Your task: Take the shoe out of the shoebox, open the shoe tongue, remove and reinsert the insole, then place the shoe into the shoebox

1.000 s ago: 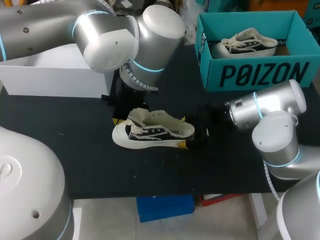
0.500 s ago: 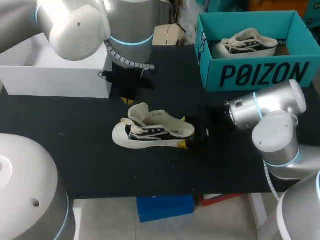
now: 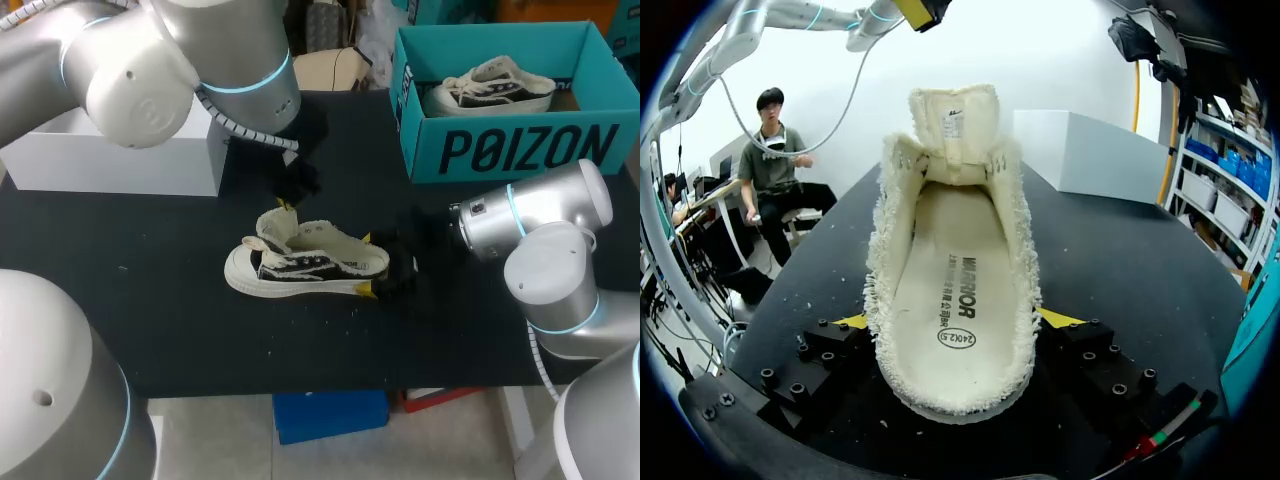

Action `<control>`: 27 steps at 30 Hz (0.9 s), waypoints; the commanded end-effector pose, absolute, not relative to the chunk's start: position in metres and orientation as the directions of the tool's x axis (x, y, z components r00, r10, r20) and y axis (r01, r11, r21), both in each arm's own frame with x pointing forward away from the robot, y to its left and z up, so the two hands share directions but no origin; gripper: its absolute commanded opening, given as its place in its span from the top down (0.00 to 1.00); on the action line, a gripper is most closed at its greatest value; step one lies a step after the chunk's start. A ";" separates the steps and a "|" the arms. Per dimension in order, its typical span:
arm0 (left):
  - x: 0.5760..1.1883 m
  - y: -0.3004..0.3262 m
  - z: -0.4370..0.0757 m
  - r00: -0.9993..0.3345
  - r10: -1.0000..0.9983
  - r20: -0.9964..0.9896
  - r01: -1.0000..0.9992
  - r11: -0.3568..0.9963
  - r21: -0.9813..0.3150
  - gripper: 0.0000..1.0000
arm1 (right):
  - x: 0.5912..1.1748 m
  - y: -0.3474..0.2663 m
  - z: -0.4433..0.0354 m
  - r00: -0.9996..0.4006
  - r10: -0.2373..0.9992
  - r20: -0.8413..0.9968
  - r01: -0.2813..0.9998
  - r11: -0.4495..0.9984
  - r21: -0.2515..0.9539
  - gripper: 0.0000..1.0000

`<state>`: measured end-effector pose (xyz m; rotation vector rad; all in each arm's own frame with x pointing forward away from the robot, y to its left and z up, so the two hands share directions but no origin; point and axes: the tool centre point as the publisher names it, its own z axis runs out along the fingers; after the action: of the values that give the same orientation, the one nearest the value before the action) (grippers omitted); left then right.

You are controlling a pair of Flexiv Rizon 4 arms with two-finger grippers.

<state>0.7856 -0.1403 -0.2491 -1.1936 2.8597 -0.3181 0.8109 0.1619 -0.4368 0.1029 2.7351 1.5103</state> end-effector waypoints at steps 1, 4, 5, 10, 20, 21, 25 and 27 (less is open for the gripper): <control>0.799 -0.150 -0.253 -0.968 0.117 0.221 0.071 0.976 -0.204 1.00 | 0.811 0.162 -0.437 -0.998 0.064 0.020 0.051 0.533 0.845 1.00; 0.799 -0.150 -0.253 -0.968 0.117 0.221 0.071 0.976 -0.204 1.00 | 0.811 0.162 -0.437 -0.998 0.064 0.020 0.051 0.533 0.845 1.00; 0.799 -0.150 -0.253 -0.968 0.117 0.221 0.071 0.976 -0.204 1.00 | 0.811 0.162 -0.437 -0.998 0.064 0.020 0.051 0.533 0.845 1.00; 0.799 -0.150 -0.253 -0.968 0.117 0.221 0.071 0.976 -0.204 1.00 | 0.811 0.162 -0.437 -0.998 0.064 0.020 0.051 0.533 0.845 1.00; 0.807 -0.152 -0.258 -0.917 0.285 0.280 0.192 0.929 -0.316 1.00 | 0.811 0.162 -0.437 -0.998 0.064 0.020 0.051 0.533 0.845 1.00; 0.808 -0.153 -0.260 -0.916 0.287 0.282 0.205 0.936 -0.287 1.00 | 0.811 0.162 -0.437 -0.998 0.064 0.020 0.051 0.533 0.845 1.00; 0.812 -0.158 -0.266 -0.899 0.322 0.297 0.244 0.932 -0.269 1.00 | 0.811 0.162 -0.437 -0.998 0.064 0.020 0.051 0.533 0.845 1.00; 0.812 -0.160 -0.269 -0.900 0.322 0.295 0.255 0.936 -0.244 1.00 | 0.811 0.162 -0.437 -0.998 0.064 0.020 0.051 0.533 0.845 1.00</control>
<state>0.8034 -0.1524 -0.2633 0.1674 3.3176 -0.4021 0.8110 0.1619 -0.4368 0.1029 2.7350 1.5103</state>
